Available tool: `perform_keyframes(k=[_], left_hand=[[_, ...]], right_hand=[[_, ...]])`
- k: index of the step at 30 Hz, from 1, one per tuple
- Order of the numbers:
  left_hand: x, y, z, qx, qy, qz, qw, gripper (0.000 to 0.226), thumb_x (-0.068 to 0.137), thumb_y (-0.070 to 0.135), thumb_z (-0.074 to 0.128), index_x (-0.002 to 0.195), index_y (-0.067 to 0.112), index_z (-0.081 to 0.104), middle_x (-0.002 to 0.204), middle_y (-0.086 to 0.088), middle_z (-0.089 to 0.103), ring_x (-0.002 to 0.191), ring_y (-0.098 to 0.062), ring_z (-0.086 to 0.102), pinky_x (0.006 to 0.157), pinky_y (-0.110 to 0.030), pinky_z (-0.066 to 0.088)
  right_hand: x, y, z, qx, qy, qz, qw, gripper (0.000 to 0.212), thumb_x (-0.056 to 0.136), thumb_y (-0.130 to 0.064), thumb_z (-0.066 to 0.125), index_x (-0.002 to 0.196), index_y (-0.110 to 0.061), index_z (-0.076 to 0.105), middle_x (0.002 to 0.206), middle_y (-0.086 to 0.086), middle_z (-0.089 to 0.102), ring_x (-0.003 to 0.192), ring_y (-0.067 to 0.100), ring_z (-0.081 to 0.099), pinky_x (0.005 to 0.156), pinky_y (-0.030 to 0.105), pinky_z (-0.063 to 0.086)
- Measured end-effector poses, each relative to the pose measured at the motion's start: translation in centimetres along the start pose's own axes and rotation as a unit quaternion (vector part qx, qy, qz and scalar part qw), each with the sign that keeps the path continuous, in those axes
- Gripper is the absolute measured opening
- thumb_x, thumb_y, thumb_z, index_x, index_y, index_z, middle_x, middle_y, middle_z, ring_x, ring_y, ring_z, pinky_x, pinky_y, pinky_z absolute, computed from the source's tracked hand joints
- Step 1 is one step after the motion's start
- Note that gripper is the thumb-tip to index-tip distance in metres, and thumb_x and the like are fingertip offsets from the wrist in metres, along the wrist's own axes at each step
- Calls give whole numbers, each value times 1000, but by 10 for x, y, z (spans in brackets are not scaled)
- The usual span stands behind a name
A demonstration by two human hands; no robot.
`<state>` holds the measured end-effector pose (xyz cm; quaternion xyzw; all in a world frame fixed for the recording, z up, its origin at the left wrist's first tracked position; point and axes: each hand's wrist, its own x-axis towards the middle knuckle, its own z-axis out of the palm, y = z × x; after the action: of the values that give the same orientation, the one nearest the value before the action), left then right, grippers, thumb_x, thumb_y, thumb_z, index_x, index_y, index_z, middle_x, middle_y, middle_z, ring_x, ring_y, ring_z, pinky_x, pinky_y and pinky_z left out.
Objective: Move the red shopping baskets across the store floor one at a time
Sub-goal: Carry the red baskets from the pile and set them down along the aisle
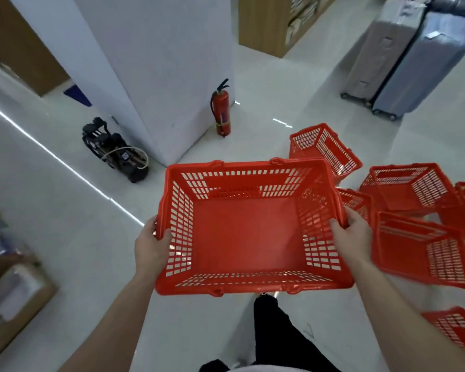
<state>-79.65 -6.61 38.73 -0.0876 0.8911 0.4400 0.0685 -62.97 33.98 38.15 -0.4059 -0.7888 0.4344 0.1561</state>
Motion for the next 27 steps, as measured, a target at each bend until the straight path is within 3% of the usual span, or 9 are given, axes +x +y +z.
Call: perform_keyframes(k=[3,6,11,16,18,20,24,25,27], left_hand=[[53,24,26,21,0,-23,1000,43,94,39,62,136,33,51,97,18,65,66,2,67,49,-14,47],[98,48,42,38,-12,-33,999,45,94,41,62,136,34,50,101,12,69,65,-2,69,50,-19,52],[187,92,75,99,-47,-16,994,49,95,37,61,140,29,48,106,6,70,66,-3,67,51,-19,49],[275,118,112,164,-125,34,978,52,94,32,63,143,23,48,120,-2,69,67,2,59,55,-17,44],[312,125,133,183,-169,61,967,53,94,30,64,144,20,48,123,-5,68,68,1,57,55,-17,42],[349,129,154,194,-228,81,951,53,95,31,63,144,22,46,123,-5,68,71,-5,63,56,-22,48],[416,128,206,222,-344,133,903,52,95,34,62,143,22,46,123,-5,67,84,-17,71,74,-46,60],[426,126,220,236,-362,159,888,52,95,34,62,142,21,46,124,-5,67,82,-15,70,73,-44,60],[441,118,246,264,-380,219,859,51,95,37,62,141,19,48,122,-3,67,74,-4,65,63,-28,55]], right_hand=[[63,-8,27,6,-13,21,1000,41,81,-31,62,120,-42,64,94,-24,71,85,-6,65,80,26,51],[106,-19,45,8,-16,36,999,41,83,-30,63,123,-39,64,94,-22,71,86,-1,65,81,26,49],[163,-38,69,41,-1,85,996,38,84,-24,66,120,-35,67,80,-31,68,78,-15,64,62,-1,40],[176,-38,98,56,66,153,984,35,83,-23,66,116,-34,68,86,-28,71,80,-10,66,69,10,47],[168,-33,116,64,106,185,975,31,84,-20,67,111,-36,67,83,-31,70,80,-13,65,69,7,48],[154,-28,139,58,150,229,960,32,85,-19,67,114,-33,68,81,-28,68,79,-14,64,70,10,50],[105,-6,203,51,241,330,912,40,85,-17,68,125,-23,67,93,-11,71,86,7,69,84,25,51],[91,0,223,54,261,354,896,41,85,-17,68,125,-22,67,94,-7,72,87,11,69,86,27,51],[61,11,263,69,298,402,863,41,85,-17,70,126,-20,66,96,-1,74,86,16,70,86,33,54]])
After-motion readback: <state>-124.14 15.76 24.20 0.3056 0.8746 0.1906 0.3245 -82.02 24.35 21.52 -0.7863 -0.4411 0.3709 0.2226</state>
